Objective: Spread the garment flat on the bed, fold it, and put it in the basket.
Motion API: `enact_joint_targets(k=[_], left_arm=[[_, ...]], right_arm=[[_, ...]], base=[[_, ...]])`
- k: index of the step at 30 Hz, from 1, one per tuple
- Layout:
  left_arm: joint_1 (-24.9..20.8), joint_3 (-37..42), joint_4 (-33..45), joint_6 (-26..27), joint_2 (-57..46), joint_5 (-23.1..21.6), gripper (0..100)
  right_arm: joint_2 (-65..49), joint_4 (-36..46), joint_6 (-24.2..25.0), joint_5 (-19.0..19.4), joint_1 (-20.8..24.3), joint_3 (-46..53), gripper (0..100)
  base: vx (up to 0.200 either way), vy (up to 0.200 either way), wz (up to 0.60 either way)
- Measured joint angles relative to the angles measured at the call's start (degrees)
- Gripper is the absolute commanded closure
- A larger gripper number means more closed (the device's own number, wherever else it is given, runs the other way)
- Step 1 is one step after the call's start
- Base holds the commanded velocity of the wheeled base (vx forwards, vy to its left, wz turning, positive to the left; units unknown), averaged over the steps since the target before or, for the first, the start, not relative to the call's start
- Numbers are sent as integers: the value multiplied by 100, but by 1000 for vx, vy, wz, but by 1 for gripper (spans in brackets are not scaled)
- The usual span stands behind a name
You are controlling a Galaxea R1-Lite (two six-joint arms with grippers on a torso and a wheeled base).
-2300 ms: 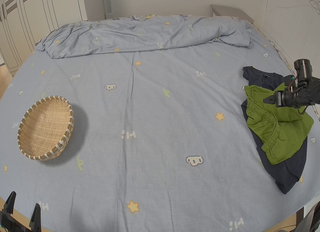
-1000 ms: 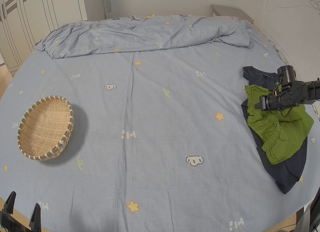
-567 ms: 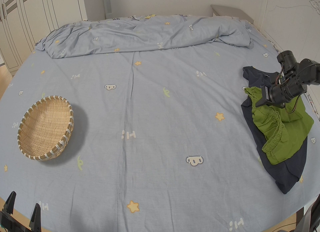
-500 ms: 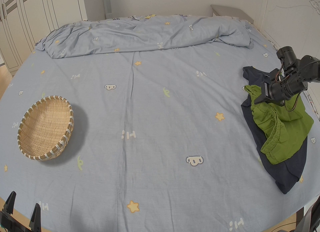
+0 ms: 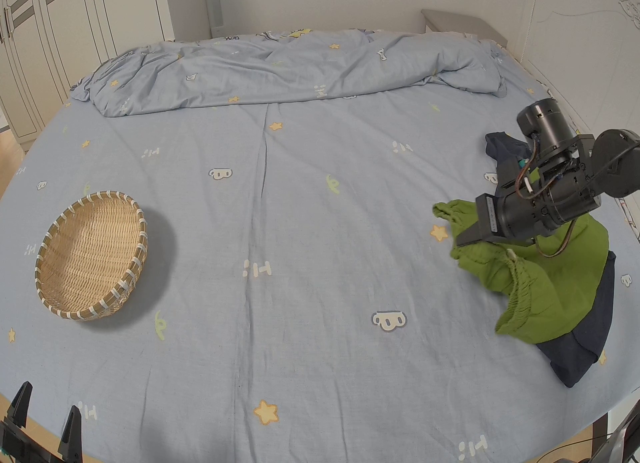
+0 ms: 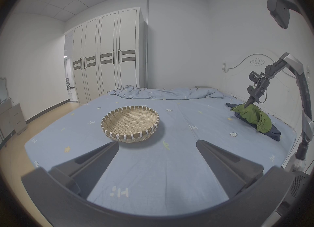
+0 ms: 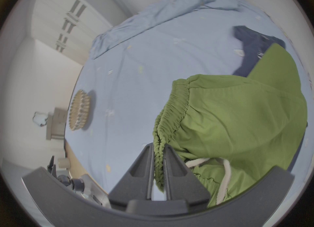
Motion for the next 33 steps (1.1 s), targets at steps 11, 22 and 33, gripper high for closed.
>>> enact_joint_targets(k=[11,22,33], left_arm=[[0,0,0,-2,0,0,0],[4,0,0,-2,0,0,0],[1,0,0,-2,0,0,0]], right_arm=[[88,-1242,411,-5,1853,-394,100],[286,-1341,1468,560,2716,-1369,100],[300,-1454,1535,628,2734,-1375,100]], base=[[0,0,0],[0,0,0],[0,0,0]])
